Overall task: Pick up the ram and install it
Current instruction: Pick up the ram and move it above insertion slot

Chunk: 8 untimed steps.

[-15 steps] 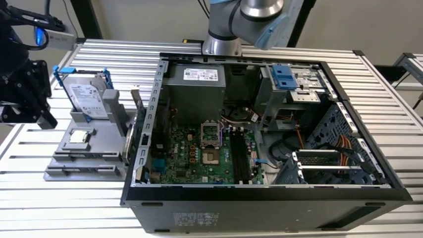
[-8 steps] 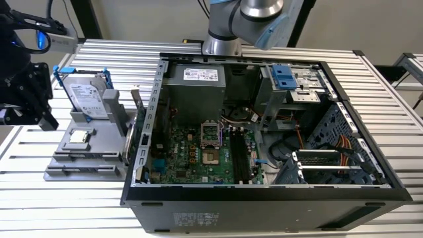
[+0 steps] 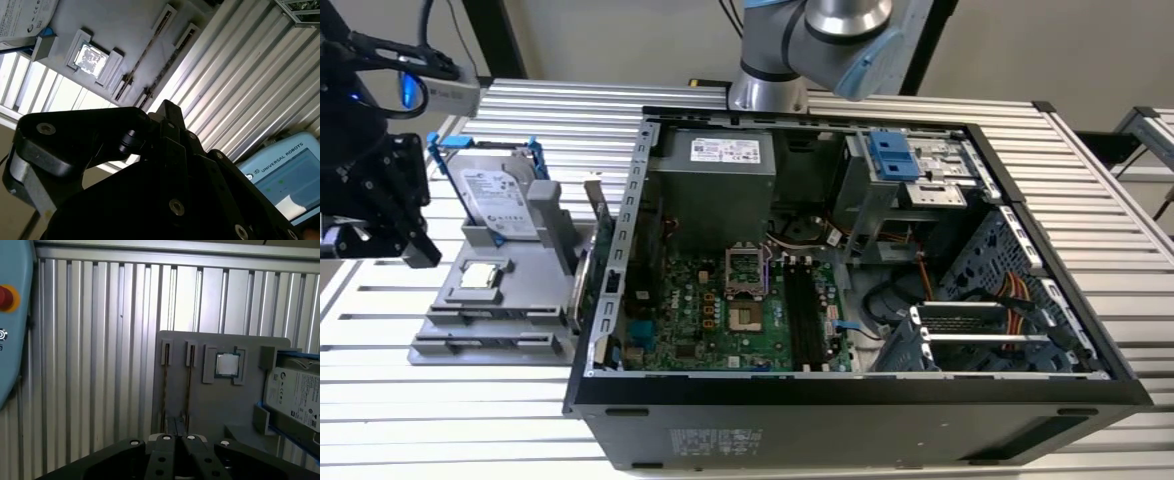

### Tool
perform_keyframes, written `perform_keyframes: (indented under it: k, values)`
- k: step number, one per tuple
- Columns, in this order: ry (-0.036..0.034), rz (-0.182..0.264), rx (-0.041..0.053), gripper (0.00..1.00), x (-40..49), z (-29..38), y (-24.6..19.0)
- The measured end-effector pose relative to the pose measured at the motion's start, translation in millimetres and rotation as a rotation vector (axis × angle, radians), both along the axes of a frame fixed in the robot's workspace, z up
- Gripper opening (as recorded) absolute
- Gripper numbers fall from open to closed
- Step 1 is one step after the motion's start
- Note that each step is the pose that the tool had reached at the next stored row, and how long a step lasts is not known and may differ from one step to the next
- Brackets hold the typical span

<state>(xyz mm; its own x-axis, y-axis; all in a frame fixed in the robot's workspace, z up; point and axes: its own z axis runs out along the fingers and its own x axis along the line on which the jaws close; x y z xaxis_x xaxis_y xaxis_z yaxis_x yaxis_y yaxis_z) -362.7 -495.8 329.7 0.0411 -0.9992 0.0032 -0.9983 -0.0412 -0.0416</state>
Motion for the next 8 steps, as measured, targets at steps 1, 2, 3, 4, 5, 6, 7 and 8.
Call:
perform_keyframes:
  k: [1,2,3,4,5,6,7,8]
  values:
    - [0.0005,0.0,0.0,0.0,0.0,-0.8,0.0]
    - [0.001,0.0,-0.0001,0.0,0.0,-1.7,0.0]
    - [0.0014,0.0,0.0,0.0,0.1,-2.7,0.0]
    - [0.0019,0.0,0.0,0.0,0.1,-3.5,0.0]
    - [0.0025,0.0,0.0,0.0,0.0,-4.4,0.0]
    - [0.0029,0.0,0.0001,0.0,0.1,-5.3,0.0]
    - [0.0033,0.0,0.0001,0.0,0.1,-6.1,0.0]
    - [0.0037,0.0,0.0,0.0,0.1,-6.9,0.0]
